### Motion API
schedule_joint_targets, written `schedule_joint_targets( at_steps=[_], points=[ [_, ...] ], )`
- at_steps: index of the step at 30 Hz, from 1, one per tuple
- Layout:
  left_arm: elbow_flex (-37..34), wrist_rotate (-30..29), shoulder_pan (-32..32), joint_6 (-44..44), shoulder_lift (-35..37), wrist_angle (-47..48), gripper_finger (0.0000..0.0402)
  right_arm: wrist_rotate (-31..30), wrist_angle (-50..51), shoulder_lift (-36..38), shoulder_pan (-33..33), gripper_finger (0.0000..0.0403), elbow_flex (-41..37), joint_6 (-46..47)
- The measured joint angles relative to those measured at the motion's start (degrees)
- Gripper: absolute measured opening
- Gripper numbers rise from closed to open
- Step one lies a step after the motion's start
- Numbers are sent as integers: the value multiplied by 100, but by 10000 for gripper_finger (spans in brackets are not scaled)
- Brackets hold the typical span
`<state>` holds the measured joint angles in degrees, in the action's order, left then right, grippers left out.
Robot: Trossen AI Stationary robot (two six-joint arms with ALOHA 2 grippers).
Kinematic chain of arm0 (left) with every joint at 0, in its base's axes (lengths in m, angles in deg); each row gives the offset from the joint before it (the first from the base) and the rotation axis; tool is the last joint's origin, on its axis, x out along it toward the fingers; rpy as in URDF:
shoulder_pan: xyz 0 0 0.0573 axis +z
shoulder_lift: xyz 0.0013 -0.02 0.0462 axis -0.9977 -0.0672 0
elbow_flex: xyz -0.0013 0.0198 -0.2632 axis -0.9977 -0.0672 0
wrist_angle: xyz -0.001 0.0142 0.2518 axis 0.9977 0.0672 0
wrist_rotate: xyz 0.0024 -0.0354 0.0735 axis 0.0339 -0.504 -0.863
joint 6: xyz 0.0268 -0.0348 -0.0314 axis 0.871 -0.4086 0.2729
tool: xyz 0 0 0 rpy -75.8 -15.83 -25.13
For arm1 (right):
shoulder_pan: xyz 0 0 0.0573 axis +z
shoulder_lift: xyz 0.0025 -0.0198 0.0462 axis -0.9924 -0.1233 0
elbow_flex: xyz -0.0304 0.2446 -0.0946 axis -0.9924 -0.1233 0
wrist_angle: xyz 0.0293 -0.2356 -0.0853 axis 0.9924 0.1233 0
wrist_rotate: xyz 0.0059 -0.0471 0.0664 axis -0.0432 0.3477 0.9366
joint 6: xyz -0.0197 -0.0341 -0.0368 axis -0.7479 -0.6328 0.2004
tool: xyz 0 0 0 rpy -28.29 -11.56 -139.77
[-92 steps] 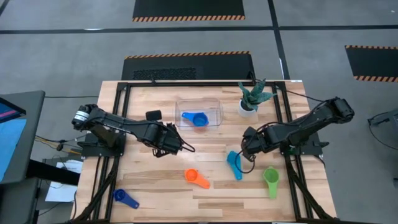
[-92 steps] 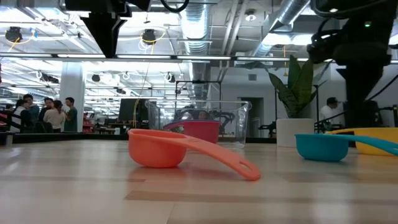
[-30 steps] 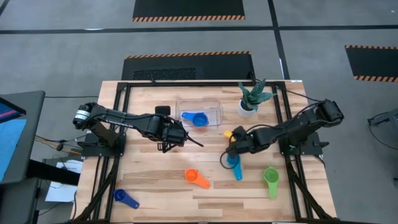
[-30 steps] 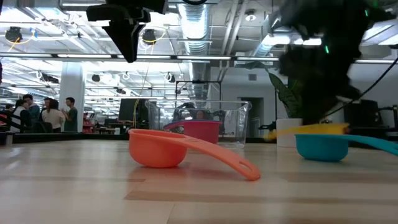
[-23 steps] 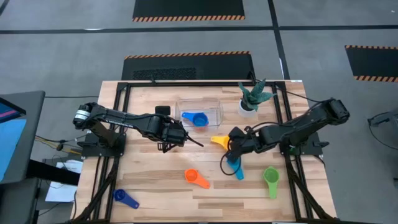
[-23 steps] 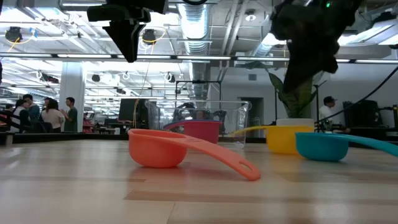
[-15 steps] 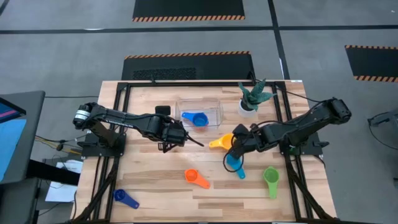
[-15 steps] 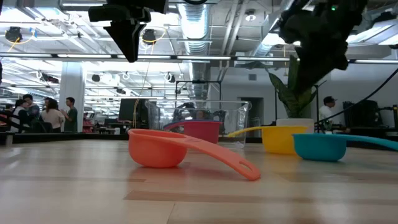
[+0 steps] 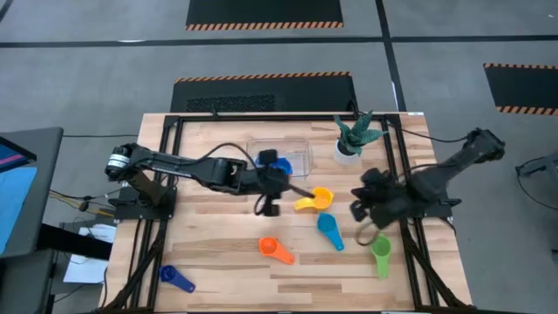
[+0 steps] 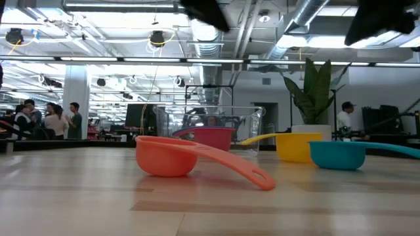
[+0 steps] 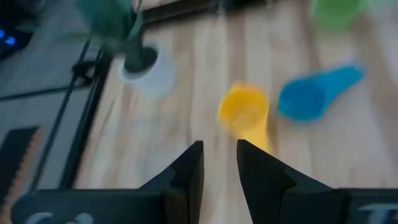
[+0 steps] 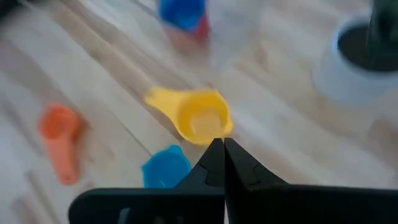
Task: Nest measuring cups in basket
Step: Stack the yellow measuring cup on top of the blue measuring cup in the transparent bin
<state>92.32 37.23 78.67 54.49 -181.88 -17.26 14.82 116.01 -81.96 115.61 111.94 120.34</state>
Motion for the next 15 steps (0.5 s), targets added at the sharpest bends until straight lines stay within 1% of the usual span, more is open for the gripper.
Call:
schedule_joint_targets(
  at_steps=[2,4,6,8,12,15],
  points=[
    [-11,129,16,9,-177,-384,87,-333,-44,310,296,16,0,4],
    [151,225,23,116,-450,-753,87,-606,-42,566,494,25,-2,1],
    [443,126,22,232,-772,-894,87,-815,-50,789,630,33,-2,-15],
    [863,50,44,344,-1161,-965,87,-974,-53,1002,723,36,-4,-218],
    [1904,-22,93,471,-1901,-647,87,-1088,-88,1389,825,32,-4,-675],
    [2848,-174,118,495,-2384,273,87,-1082,-77,1565,838,25,-4,-904]
  ],
)
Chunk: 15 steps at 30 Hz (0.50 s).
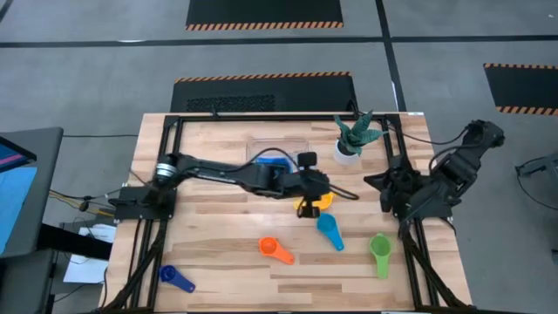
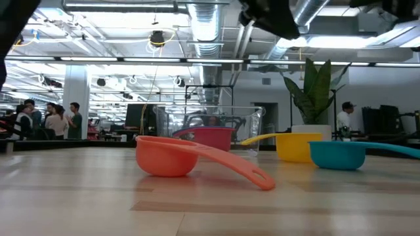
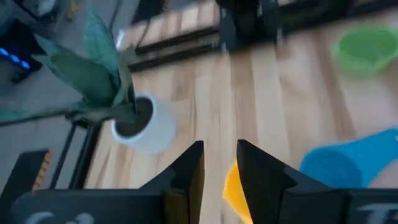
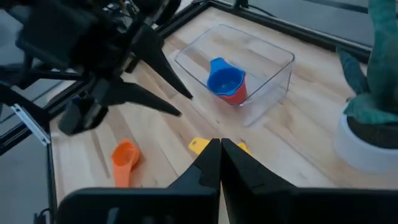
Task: Nest measuring cups in basket
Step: Stack the yellow measuring cup on top of the blue measuring cup in the transparent bin
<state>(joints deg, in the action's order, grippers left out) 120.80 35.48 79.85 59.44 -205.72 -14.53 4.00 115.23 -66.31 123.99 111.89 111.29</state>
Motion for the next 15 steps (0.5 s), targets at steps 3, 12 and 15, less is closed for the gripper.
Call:
schedule_joint_targets(
  at_steps=[3,12,15],
  points=[
    [1000,40,30,-231,-460,1181,87,17,8,184,65,20,0,-313],
    [1788,906,-5,-773,-1110,1337,104,24,9,482,329,29,0,-746],
    [1796,957,-5,-1039,-1157,1495,120,22,26,493,439,31,0,-773]
  ],
)
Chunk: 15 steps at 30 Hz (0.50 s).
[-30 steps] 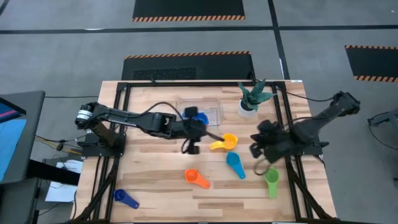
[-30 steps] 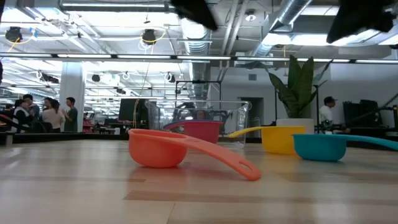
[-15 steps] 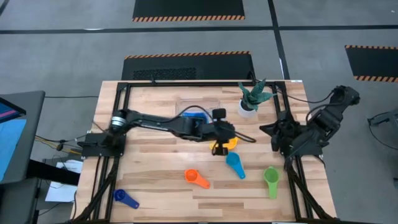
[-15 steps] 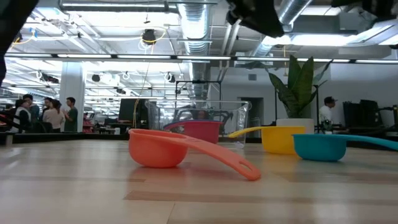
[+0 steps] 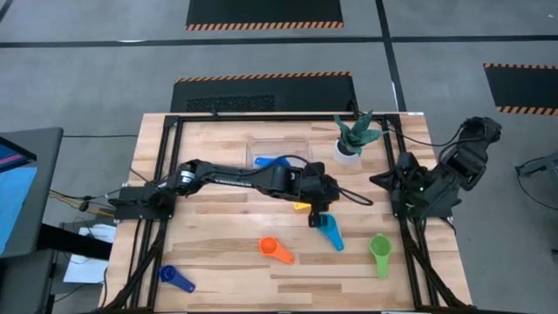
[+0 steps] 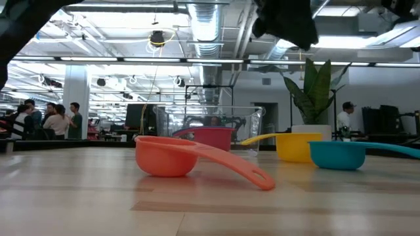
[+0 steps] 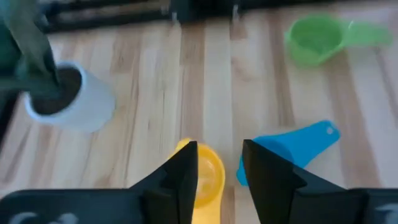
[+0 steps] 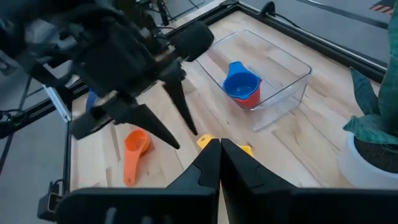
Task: Nest measuring cups in basket
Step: Stack the yellow measuring cup on top of the blue measuring cup in the transparent bin
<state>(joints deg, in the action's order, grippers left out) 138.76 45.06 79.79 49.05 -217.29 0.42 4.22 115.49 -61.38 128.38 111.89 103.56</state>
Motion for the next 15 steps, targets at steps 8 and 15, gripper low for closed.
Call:
schedule_joint_targets(
  at_steps=[8,15],
  points=[
    [-16,78,9,-114,-399,168,180,24,81,-15,146,22,0,-22],
    [-3,11,29,-316,-635,229,215,26,123,-15,219,25,-2,-19]
  ],
)
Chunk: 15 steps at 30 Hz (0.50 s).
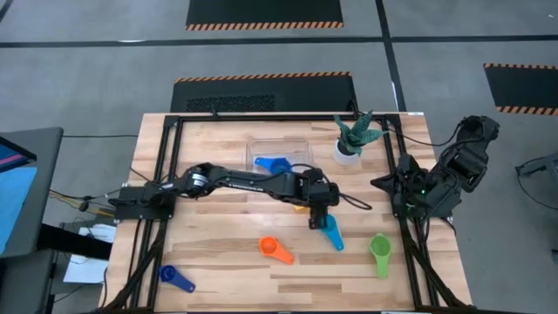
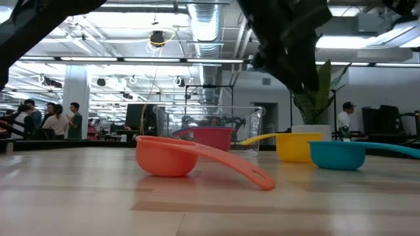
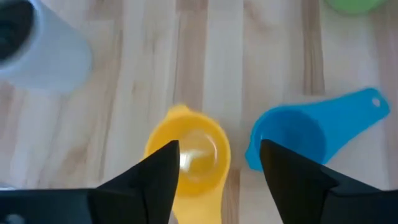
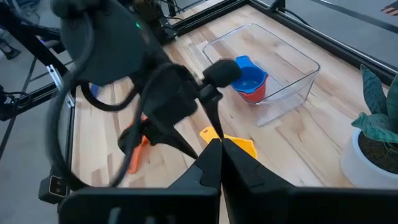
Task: Nest measuring cups in basket
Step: Stack the yellow measuring cup on top of the blue measuring cup in the transparent bin
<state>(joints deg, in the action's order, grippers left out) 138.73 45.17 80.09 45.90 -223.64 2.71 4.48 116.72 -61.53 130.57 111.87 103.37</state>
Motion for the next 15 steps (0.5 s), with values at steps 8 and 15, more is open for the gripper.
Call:
schedule_joint_targets(
  at_steps=[8,15],
  points=[
    [7,245,-44,648,-309,62,217,-9,33,0,-2,25,0,0],
    [0,145,-63,935,-493,140,217,-4,35,-6,-4,22,-2,2]
  ],
)
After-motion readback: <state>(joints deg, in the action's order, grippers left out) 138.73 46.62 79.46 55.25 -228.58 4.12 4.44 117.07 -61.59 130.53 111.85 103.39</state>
